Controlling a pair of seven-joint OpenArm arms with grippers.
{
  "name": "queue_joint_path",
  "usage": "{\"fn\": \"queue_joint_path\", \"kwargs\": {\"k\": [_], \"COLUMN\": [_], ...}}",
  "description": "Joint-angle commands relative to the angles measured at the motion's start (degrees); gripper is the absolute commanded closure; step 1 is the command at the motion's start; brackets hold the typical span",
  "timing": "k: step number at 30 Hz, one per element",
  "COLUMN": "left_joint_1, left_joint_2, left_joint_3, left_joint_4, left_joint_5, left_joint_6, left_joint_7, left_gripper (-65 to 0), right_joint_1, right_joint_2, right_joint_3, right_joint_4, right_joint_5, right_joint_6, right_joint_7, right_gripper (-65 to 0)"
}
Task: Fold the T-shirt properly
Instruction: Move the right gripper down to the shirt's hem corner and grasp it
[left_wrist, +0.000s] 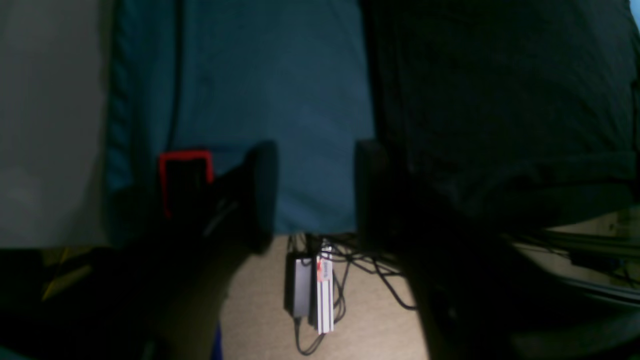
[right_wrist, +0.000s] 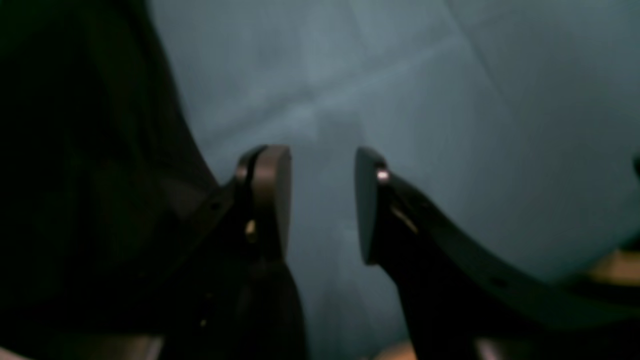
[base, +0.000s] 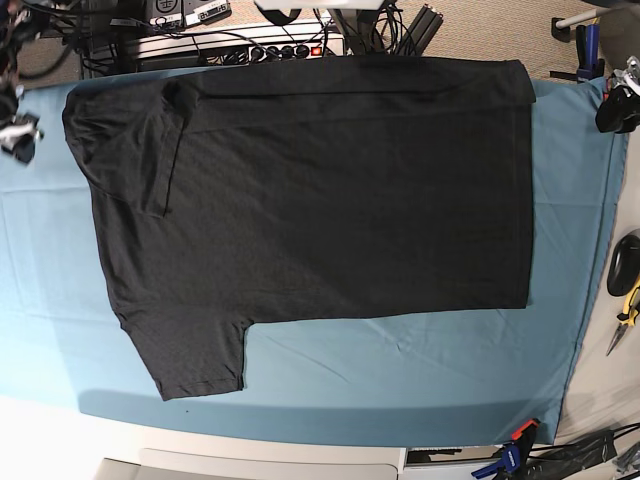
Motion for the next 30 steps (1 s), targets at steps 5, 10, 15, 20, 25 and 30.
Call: {"fn": "queue_joint_path", "kwargs": {"k": [5,10,15,20,25,30], "left_joint_1": [-2.51,-6.54,-8.28,-8.24,-8.24,-8.24], "left_joint_2": [-1.20,-1.20,-1.22,-1.18,-1.18,-1.18], "left_joint_3": [-0.50,-0.48,-0.48,-0.48,-0.48,-0.48], "left_joint_4": [0.76,0.76,0.76,0.74,0.74,0.74], "left_joint_5": [-1.09,-0.55,1.11,2.49,2.45,2.43], "left_joint_6": [-0.44,-0.44,-0.46,-0.46,-0.46,-0.44], "left_joint_7": [-1.38,-1.38,-1.53,-1.51,-1.38,-1.31], "left_gripper": [-26.1,-26.0,-26.0,-26.0,-26.0,-26.0], "right_joint_1": [9.53,21.05,37.22,55.12,66.47,66.99], "right_joint_2": [1.62,1.81,3.41,3.30,2.54,1.40], "right_joint_3": [-0.09,-6.51,-18.86,-29.07,-31.78,-31.80], "right_joint_4": [0.83,-1.70,-18.88,-43.32,-63.63,-69.09], "right_joint_5": [-1.84,-12.48,-19.87,-23.54,-24.50,-33.14], "right_joint_6": [0.15,-0.31,-1.51,-8.33,-13.68,-18.84], "right_joint_7": [2.01,7.78,13.66,20.92,22.99,24.50], "right_gripper": [-21.7,-21.7,-31.7,-36.9,-37.0,-37.0]}}
